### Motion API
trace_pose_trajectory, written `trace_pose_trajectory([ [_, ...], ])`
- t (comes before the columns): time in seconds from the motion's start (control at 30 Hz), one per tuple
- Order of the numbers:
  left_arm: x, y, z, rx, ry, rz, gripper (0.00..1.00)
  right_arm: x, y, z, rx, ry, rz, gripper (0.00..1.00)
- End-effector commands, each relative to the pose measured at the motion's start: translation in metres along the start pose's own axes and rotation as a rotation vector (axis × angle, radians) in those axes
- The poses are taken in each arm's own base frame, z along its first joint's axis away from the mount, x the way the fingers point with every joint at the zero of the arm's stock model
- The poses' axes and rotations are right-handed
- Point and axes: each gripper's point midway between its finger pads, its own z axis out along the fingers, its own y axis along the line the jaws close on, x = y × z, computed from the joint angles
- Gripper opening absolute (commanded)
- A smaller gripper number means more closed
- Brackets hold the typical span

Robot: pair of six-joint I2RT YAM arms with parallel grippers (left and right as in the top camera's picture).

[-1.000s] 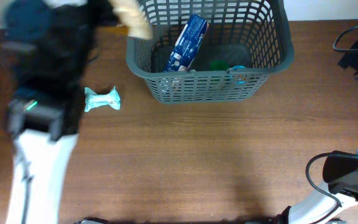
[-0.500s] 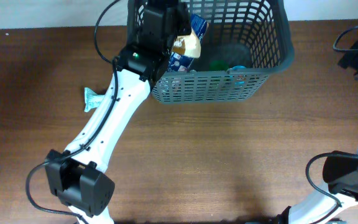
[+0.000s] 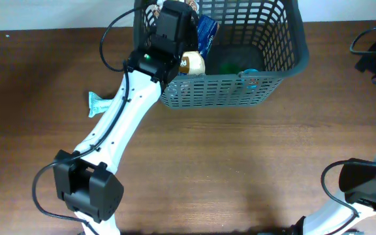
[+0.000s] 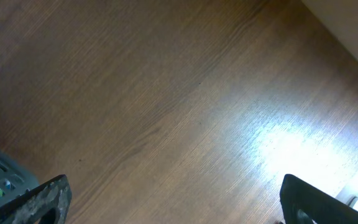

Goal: Pack container
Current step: 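Lower the bean pouch into the basket and open the left gripper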

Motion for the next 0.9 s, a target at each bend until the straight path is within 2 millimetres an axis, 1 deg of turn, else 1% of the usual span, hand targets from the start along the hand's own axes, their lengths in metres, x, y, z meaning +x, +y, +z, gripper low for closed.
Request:
trace_pose_trajectory([
  [0.0,0.009,0.002,0.006,-0.024,0.027,0.003,0.03,-0.002,-0.005,0.001,0.023,-0.007,0.012,0.99],
  [0.1,0.027,0.006,0.015,-0.044,0.083,0.024,0.03,-0.002,-0.005,0.001,0.023,-0.007,0.012,0.99],
  [0.13,0.037,0.007,0.020,-0.052,0.114,0.032,0.03,-0.002,-0.005,0.001,0.023,-0.007,0.012,0.99],
  [0.2,0.046,0.008,0.024,-0.057,0.140,0.040,0.05,-0.002,-0.005,0.001,0.023,-0.007,0.012,0.99],
  [0.23,0.047,0.008,0.025,-0.058,0.144,0.041,0.13,-0.002,-0.005,0.001,0.023,-0.007,0.012,0.99],
  [0.33,0.047,0.009,0.025,-0.059,0.145,0.041,0.57,-0.002,-0.005,0.001,0.023,-0.007,0.012,0.99],
  [0.37,0.046,0.009,0.025,-0.059,0.142,0.041,0.64,-0.002,-0.005,0.001,0.023,-0.007,0.012,0.99],
  [0.43,0.046,0.008,0.025,-0.058,0.140,0.040,0.68,-0.002,-0.005,0.001,0.023,-0.007,0.012,0.99],
  [0.57,0.044,0.008,0.024,-0.056,0.135,0.038,0.84,-0.002,-0.005,0.001,0.023,-0.007,0.011,0.99],
  [0.6,0.040,0.007,0.022,-0.053,0.127,0.036,0.87,-0.002,-0.005,0.001,0.023,-0.007,0.012,0.99],
  [0.67,0.023,0.004,0.013,-0.039,0.091,0.033,0.87,-0.002,-0.005,0.001,0.023,-0.007,0.012,0.99],
  [0.7,0.010,0.002,0.005,-0.028,0.062,0.046,0.92,-0.002,-0.005,0.001,0.023,-0.007,0.012,0.99],
  [0.73,-0.005,-0.001,-0.005,-0.016,0.028,0.062,0.93,-0.002,-0.005,0.001,0.023,-0.007,0.012,0.99],
  [0.77,-0.028,-0.004,-0.022,0.000,-0.023,0.083,0.96,-0.002,-0.005,0.001,0.023,-0.007,0.012,0.99],
  [0.8,-0.043,-0.005,-0.036,0.009,-0.056,0.098,0.99,-0.002,-0.005,0.001,0.023,-0.007,0.012,0.99],
  [0.83,-0.060,-0.005,-0.055,0.018,-0.094,0.120,1.00,-0.002,-0.005,0.001,0.023,-0.007,0.012,0.99],
  [0.87,-0.073,-0.005,-0.072,0.024,-0.119,0.138,0.99,-0.002,-0.005,0.001,0.023,-0.007,0.012,0.99],
])
